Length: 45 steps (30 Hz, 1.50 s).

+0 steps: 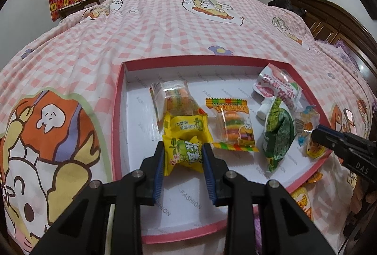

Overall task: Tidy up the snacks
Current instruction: 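Carry both held snacks into the red box and open both tools, then withdraw both open tools from the box back to the snack pile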

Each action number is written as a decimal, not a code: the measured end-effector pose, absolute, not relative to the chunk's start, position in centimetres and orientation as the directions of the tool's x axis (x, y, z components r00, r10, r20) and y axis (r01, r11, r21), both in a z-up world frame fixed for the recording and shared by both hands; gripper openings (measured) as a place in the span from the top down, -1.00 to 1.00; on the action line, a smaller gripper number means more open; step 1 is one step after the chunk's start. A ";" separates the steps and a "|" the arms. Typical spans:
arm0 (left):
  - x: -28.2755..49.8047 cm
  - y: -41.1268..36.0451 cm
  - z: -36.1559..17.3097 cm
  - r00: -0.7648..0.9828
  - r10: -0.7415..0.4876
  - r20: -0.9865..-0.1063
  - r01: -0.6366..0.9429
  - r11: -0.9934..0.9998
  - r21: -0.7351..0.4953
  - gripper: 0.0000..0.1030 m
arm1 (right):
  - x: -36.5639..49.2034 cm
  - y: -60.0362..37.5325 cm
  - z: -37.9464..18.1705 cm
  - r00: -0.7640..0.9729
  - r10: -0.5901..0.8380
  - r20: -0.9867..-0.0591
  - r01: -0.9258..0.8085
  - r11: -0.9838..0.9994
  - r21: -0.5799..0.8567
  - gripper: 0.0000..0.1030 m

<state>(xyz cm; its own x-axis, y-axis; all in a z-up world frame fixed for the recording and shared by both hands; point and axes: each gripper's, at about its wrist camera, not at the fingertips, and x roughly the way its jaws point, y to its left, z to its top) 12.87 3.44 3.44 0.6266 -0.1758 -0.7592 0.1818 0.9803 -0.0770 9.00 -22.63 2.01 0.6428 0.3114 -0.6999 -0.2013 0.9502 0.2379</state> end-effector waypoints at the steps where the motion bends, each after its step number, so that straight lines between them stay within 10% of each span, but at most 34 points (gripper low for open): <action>1: 12.9 3.5 3.5 0.626 -0.176 -0.759 0.182 0.980 -0.077 0.39 | 9.0 -22.6 2.0 0.643 0.312 -0.700 -0.201 0.950 0.238 0.53; 17: 11.0 4.2 5.2 0.648 -0.202 -0.735 0.169 0.978 -0.119 0.04 | 8.2 -22.8 3.1 0.659 0.351 -0.665 -0.220 0.936 0.276 0.33; 45: 3.4 4.7 6.0 0.609 -0.294 -0.737 0.187 0.956 -0.228 0.01 | 2.4 -19.7 3.7 0.597 0.415 -0.686 -0.248 0.909 0.334 0.04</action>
